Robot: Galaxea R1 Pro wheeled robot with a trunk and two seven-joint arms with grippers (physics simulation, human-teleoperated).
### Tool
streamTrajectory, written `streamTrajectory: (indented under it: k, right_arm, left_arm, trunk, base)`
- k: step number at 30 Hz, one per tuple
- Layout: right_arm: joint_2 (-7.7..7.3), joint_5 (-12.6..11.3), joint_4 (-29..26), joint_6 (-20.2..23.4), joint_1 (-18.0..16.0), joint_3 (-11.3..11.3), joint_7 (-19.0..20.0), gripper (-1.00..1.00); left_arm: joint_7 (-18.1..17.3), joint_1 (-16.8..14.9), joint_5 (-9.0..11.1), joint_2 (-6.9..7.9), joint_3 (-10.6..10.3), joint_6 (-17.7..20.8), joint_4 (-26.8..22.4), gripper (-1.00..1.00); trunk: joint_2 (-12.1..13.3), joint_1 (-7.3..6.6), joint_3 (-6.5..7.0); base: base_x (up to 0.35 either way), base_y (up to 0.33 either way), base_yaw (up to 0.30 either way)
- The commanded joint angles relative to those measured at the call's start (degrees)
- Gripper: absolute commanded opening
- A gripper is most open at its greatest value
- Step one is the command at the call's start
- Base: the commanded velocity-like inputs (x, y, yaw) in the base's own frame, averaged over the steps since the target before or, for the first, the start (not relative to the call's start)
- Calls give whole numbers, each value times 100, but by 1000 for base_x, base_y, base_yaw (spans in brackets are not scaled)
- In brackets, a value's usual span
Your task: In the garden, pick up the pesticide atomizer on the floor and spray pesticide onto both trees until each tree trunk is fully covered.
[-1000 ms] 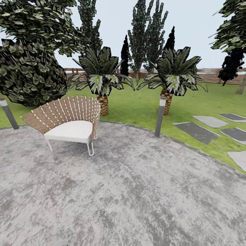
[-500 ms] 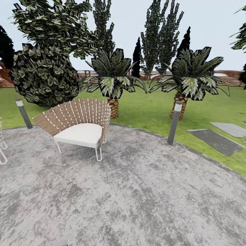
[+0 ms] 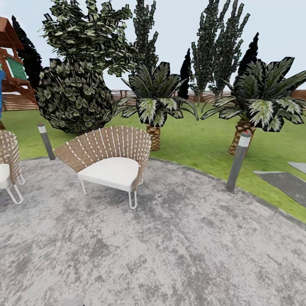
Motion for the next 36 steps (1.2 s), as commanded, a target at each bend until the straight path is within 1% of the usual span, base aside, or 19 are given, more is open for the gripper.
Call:
streamTrajectory:
  k: [1, 21, 31, 36]
  right_arm:
    - [1, -1, 3, -18, -3, -8, -1, 100]
    - [1, -1, 3, -18, -2, -8, 17, 100]
    - [1, -1, 3, -18, -2, -8, 17, 100]
    - [1, -1, 3, -18, -2, -8, 17, 100]
  left_arm:
    - [2, -4, 56, 0, -11, -17, 6, 100]
    - [2, -4, 56, 0, -11, -20, 6, 100]
    - [2, -4, 51, -6, -16, -21, -3, 100]
    - [8, -4, 55, -1, -12, -14, -3, 100]
  trunk:
    - [-2, 3, 1]
    - [-2, 3, 117]
    - [-2, 3, 176]
    - [-2, 3, 205]
  base:
    - [340, 0, 195]
    - [335, 0, 202]
    - [64, 0, 208]
    - [254, 17, 208]
